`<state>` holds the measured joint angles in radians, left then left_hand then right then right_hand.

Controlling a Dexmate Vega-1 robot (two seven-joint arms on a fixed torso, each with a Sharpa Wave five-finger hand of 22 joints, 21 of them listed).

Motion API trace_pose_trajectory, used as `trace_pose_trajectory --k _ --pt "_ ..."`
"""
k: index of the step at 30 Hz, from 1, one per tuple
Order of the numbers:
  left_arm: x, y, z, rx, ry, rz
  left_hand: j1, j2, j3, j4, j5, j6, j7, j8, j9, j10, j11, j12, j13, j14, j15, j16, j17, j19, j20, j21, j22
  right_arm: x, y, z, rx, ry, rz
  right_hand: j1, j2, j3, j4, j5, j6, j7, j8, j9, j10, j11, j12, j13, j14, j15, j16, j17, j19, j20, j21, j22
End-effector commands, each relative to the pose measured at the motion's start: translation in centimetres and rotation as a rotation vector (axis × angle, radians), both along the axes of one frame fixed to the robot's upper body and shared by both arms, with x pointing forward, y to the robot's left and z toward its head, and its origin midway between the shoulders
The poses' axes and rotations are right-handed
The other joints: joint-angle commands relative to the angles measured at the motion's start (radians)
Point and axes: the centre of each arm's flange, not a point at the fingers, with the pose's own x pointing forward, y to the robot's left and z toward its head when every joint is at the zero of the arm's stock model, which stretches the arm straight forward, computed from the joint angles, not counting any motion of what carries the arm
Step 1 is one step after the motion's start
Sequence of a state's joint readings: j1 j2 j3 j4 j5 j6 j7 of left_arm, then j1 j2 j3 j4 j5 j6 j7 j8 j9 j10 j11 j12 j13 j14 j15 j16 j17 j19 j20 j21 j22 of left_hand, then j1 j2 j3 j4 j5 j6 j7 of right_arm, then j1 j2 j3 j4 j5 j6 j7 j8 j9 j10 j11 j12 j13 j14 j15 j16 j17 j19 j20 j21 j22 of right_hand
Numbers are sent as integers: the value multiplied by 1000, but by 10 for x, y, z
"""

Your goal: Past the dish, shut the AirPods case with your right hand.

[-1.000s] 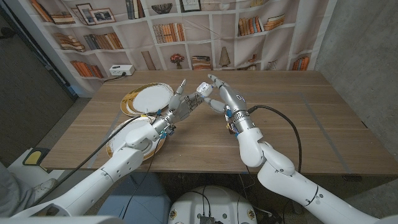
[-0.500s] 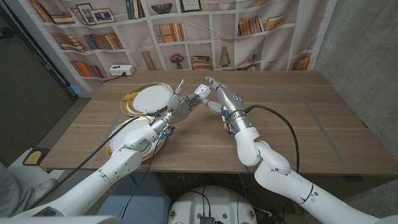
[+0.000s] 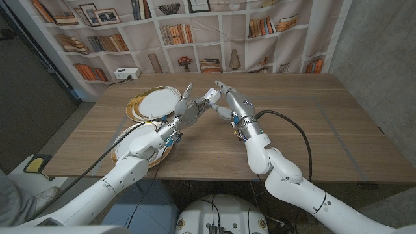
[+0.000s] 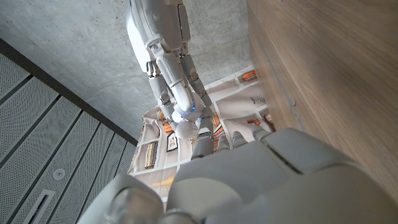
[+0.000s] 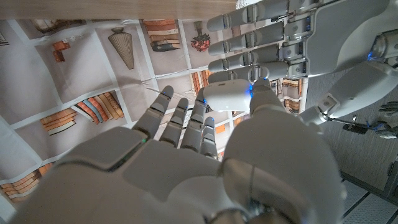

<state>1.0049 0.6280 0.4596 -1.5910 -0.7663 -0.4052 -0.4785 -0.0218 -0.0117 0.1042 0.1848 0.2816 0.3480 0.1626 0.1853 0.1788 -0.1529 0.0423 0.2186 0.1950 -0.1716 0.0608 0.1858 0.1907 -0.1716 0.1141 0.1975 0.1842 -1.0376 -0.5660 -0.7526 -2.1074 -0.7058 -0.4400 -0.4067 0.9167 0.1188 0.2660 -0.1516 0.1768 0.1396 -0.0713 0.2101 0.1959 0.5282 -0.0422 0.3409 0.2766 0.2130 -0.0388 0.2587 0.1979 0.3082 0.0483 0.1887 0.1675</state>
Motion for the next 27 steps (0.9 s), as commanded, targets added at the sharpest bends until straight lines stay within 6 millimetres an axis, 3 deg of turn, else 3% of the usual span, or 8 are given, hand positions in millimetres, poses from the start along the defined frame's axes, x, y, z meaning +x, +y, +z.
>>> trace_pose_trajectory --k 1,12,21,27 --pt "-5 4 -3 -14 -7 23 3 9 -9 0 6 -13 -8 -2 3 4 1 5 0 -161 1 7 2 -58 -4 5 3 2 -8 -4 8 9 -40 7 5 -1 -1 6 7 -3 0 1 169 -168 5 4 1 -123 -3 4 4 4 -1 1" --pt "-6 5 -6 -21 -5 30 5 16 -17 -1 10 -26 -11 -5 3 8 0 6 0 -160 -1 8 2 -56 -4 6 2 7 -12 -7 14 10 -60 11 5 -1 -2 6 10 -3 0 1 170 -168 5 5 3 -123 -4 4 4 5 -1 1" --pt "-7 5 -8 -28 -4 33 6 23 -24 -1 13 -26 -10 -3 3 9 2 6 -1 -159 -1 8 1 -55 -3 6 2 8 -17 -8 31 10 -89 22 7 0 -4 7 35 -6 5 1 221 -167 27 9 22 -134 0 4 9 4 1 1" --pt "-8 6 -9 -34 -13 42 7 26 -27 -2 14 -27 -11 -3 2 11 2 6 -1 -158 -1 8 1 -53 -3 7 1 9 -19 -9 25 18 -100 28 7 0 -6 7 41 -6 6 1 219 -170 27 10 27 -135 1 4 11 2 1 1"
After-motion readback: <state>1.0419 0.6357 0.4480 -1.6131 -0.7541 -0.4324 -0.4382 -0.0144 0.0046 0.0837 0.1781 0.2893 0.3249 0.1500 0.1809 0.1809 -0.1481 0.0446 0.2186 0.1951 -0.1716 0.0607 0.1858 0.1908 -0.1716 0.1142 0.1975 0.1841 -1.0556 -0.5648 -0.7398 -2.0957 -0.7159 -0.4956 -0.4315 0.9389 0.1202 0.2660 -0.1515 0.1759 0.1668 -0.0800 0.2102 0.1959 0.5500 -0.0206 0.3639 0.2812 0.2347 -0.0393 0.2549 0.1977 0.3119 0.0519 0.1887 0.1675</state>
